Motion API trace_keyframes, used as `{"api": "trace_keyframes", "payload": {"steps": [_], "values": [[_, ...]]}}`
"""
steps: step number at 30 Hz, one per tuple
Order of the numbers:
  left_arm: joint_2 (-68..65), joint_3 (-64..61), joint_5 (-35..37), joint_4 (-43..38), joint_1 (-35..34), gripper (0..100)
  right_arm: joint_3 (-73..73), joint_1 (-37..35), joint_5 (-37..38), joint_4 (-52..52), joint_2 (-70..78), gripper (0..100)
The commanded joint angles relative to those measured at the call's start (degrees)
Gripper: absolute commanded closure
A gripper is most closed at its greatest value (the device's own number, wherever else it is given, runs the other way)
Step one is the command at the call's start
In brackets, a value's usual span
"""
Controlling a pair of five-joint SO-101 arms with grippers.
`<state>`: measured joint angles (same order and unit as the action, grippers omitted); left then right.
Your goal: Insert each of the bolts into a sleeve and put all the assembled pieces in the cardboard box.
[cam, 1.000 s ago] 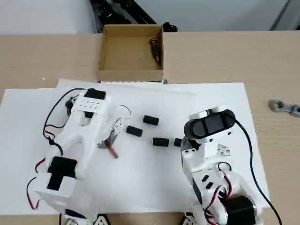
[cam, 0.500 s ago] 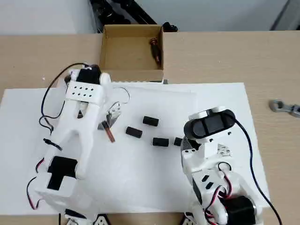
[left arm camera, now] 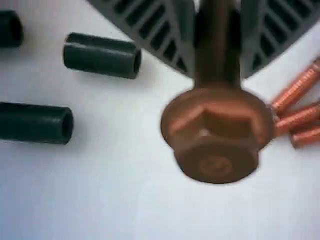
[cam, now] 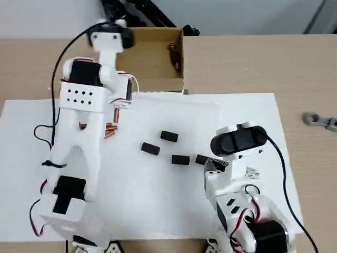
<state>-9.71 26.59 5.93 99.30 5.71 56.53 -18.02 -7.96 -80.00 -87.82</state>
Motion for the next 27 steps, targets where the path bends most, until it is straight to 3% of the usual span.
{"api": "trace_keyframes", "payload": {"steps": [1,7,15,18,22,25,27], "values": [[0.9,4.4,-5.5,1.1,-0.4,99,-6.1,-0.1,-0.6,-0.5,3.9,99.5],[2.5,3.5,-11.2,1.3,-0.2,99,-17.7,-0.3,-0.4,-0.6,21.2,99.5],[22.7,-7.7,-15.6,1.1,-0.4,99,-35.5,-4.8,1.1,-3.9,47.3,99.5],[31.2,-13.0,-16.6,1.1,-0.4,99,-42.7,-9.2,6.6,-8.0,57.5,99.5],[41.4,-18.9,-16.6,1.1,-0.6,99,-54.8,-11.7,20.1,-13.5,70.2,99.5],[48.1,-21.8,-16.6,0.9,-4.0,99,-61.2,-11.6,33.4,-14.9,77.7,99.5],[52.1,-23.4,-16.6,0.3,-7.5,99,-63.4,-11.7,35.0,-14.7,81.0,99.5]]}}
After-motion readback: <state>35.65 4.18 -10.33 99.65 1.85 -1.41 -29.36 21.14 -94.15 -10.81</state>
